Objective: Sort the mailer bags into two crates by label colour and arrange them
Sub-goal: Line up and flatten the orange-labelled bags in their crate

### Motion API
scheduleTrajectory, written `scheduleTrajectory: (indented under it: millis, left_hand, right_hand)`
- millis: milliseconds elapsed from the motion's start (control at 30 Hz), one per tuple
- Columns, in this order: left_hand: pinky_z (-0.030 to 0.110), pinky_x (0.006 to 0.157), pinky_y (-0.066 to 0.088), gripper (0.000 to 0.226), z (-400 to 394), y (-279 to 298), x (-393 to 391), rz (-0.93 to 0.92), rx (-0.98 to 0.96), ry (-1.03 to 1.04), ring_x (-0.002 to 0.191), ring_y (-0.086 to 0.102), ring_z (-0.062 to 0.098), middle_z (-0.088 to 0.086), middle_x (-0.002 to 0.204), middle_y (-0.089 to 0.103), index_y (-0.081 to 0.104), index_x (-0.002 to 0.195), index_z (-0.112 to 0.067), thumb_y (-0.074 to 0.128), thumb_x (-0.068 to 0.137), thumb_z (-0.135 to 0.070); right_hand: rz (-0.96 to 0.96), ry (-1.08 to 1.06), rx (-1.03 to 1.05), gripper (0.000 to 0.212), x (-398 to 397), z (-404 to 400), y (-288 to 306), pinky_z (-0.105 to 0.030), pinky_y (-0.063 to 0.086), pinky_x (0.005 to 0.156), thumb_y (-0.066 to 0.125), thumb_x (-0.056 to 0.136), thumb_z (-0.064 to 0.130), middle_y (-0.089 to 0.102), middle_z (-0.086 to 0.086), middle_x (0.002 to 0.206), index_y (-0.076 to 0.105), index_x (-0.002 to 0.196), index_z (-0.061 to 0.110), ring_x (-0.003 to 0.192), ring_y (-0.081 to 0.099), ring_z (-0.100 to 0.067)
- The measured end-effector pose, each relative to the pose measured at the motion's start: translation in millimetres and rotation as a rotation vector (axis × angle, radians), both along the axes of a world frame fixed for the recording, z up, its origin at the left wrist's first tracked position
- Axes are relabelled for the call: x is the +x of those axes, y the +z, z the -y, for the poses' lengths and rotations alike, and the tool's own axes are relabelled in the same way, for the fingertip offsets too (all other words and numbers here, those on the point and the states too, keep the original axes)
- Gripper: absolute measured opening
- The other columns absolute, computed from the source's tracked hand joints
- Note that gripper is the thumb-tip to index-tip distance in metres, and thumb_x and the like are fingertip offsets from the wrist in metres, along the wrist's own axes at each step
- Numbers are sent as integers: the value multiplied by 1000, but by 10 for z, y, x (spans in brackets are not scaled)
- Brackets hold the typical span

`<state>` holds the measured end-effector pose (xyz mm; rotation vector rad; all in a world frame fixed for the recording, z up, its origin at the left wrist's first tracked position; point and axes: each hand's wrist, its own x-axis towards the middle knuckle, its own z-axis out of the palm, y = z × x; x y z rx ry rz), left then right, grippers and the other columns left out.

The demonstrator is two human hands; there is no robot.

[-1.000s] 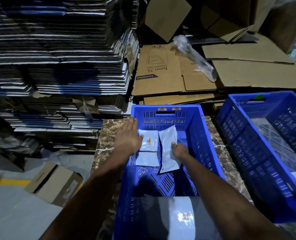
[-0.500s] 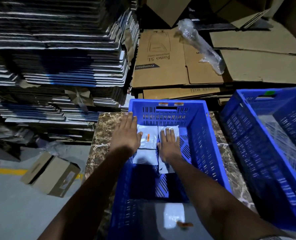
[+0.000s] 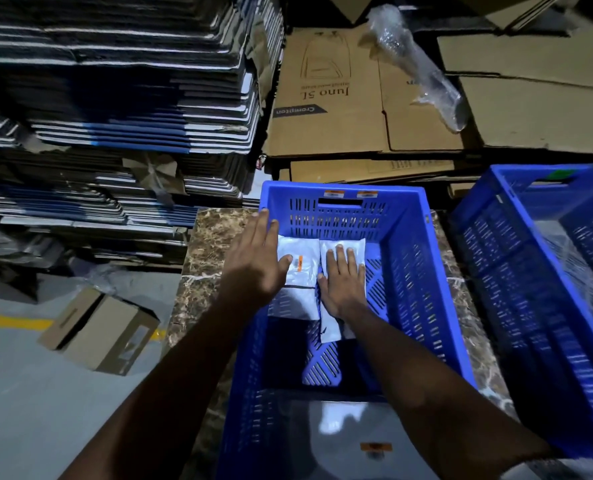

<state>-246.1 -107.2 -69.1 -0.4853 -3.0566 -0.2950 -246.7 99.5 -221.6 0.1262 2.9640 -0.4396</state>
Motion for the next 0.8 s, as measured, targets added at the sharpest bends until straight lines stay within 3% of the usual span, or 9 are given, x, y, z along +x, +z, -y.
scheduleTrajectory:
  millis: [100, 200, 467, 667, 800]
  left_hand:
    - [43, 124, 7, 73, -48, 57, -14, 44, -35, 21, 153, -5, 23, 7, 166, -8, 7, 159, -15, 30, 101, -54]
    - [44, 124, 7, 72, -61, 67, -14, 63, -38, 23, 153, -7, 24, 6, 166, -11, 7, 159, -16, 30, 101, -53]
    - [46, 124, 8, 70, -44, 49, -14, 76, -8, 34, 153, -8, 22, 4, 166, -10, 10, 159, -17, 32, 102, -52]
    - [51, 122, 15, 69, 0, -33, 0, 23, 33, 16, 153, 1, 25, 9, 167, 1, 20, 157, -14, 33, 99, -51]
    - [48, 123, 12, 67, -27, 23, 2, 53, 3, 25, 153, -1, 24, 7, 167, -3, 17, 157, -15, 34, 102, -49]
  right_hand:
    - [-82, -51, -214, 63, 34, -60, 52, -47, 0, 124, 24, 107, 43, -9, -6, 167, 5, 160, 13, 152, -17, -23]
    - [-124, -69, -292, 58, 42, -7, 96, -41, -3, 125, 27, 108, 35, -9, -9, 167, 12, 159, 13, 152, -19, -24]
    - [-52, 71, -13, 61, 3, -77, 55, -48, -1, 124, 24, 107, 39, -8, -7, 167, 7, 160, 15, 153, -15, -26]
    - [58, 130, 85, 66, -88, -160, 26, -50, -2, 124, 21, 105, 44, -18, -5, 165, -6, 159, 16, 152, -19, -24]
    - [103, 180, 72, 67, -105, -212, 99, -51, 0, 124, 21, 105, 44, -18, -5, 166, -6, 159, 16, 152, -18, -24]
